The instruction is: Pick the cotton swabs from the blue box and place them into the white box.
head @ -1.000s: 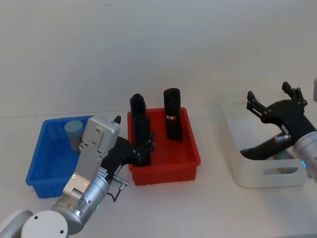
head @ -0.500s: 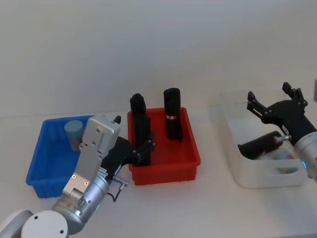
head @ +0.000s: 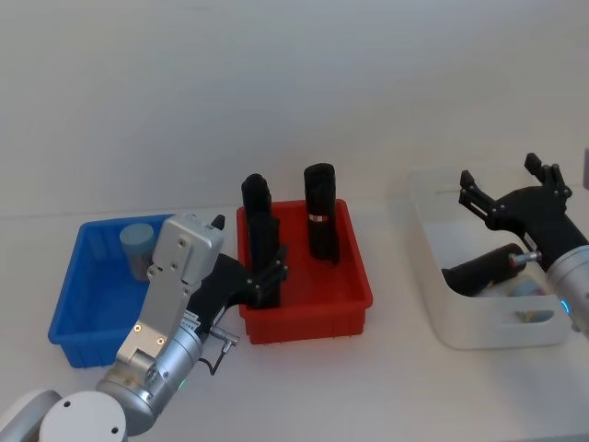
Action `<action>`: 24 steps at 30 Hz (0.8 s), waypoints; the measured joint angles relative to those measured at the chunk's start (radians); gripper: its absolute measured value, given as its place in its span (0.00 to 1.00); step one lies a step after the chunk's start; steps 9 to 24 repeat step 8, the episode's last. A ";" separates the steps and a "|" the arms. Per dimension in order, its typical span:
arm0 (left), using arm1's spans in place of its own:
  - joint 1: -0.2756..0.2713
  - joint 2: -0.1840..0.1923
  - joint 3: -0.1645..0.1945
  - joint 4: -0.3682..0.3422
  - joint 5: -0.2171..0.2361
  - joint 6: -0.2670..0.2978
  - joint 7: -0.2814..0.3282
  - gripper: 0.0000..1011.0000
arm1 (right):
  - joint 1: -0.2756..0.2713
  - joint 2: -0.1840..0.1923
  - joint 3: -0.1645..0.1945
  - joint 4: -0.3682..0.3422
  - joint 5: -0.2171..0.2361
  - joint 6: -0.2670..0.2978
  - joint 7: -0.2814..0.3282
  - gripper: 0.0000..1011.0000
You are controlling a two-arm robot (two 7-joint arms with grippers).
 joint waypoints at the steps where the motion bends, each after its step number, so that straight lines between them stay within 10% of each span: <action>1: 0.000 0.000 0.000 0.000 0.000 0.000 0.000 0.99 | 0.000 0.000 0.000 0.000 0.000 0.000 0.000 0.99; 24: 0.000 0.000 0.000 0.000 0.000 0.000 0.000 0.99 | 0.000 0.000 0.000 0.000 0.000 0.000 0.000 0.99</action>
